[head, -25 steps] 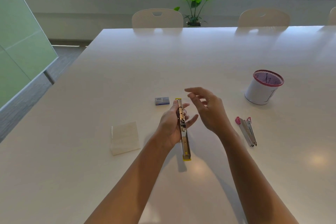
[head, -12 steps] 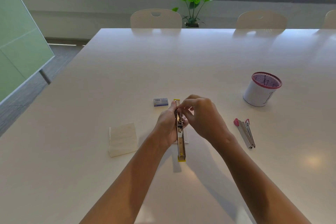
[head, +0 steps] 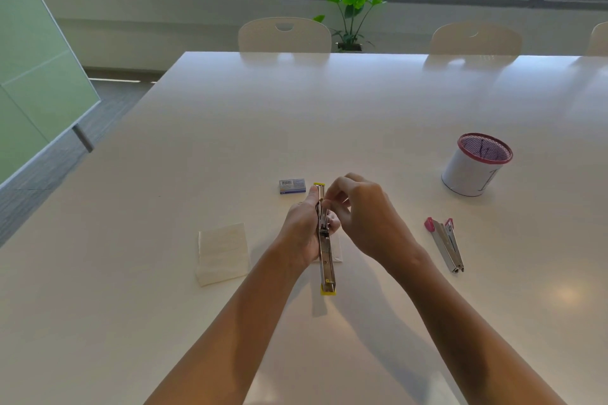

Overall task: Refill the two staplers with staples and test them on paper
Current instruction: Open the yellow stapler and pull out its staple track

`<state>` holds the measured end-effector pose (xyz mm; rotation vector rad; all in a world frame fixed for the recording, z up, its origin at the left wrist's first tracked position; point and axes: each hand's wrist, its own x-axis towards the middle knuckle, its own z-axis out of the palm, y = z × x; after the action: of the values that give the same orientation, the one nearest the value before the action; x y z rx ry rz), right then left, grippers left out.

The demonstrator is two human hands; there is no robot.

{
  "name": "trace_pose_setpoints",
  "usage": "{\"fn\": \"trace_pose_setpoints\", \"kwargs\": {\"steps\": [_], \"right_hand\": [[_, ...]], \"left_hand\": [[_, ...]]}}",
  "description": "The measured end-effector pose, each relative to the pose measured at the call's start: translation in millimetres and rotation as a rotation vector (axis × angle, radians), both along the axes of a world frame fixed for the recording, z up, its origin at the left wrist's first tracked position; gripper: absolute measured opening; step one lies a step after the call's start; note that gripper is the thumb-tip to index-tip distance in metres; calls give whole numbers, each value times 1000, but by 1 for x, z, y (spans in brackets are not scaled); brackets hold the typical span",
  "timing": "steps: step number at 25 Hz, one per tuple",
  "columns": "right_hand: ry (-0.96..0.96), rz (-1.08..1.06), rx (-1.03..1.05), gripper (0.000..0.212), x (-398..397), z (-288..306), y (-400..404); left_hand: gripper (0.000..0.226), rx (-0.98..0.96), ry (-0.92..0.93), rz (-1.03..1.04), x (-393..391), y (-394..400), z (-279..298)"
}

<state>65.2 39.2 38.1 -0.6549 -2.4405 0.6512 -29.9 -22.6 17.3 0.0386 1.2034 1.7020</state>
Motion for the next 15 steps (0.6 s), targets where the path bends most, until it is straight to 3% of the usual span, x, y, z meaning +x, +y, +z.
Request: {"fn": "trace_pose_setpoints", "kwargs": {"steps": [9, 15], "right_hand": [[92, 114, -215, 13, 6, 0, 7], [114, 214, -405, 15, 10, -4, 2]], "left_hand": [[37, -6, -30, -31, -1, 4, 2], [50, -87, -10, -17, -9, 5, 2]]}}
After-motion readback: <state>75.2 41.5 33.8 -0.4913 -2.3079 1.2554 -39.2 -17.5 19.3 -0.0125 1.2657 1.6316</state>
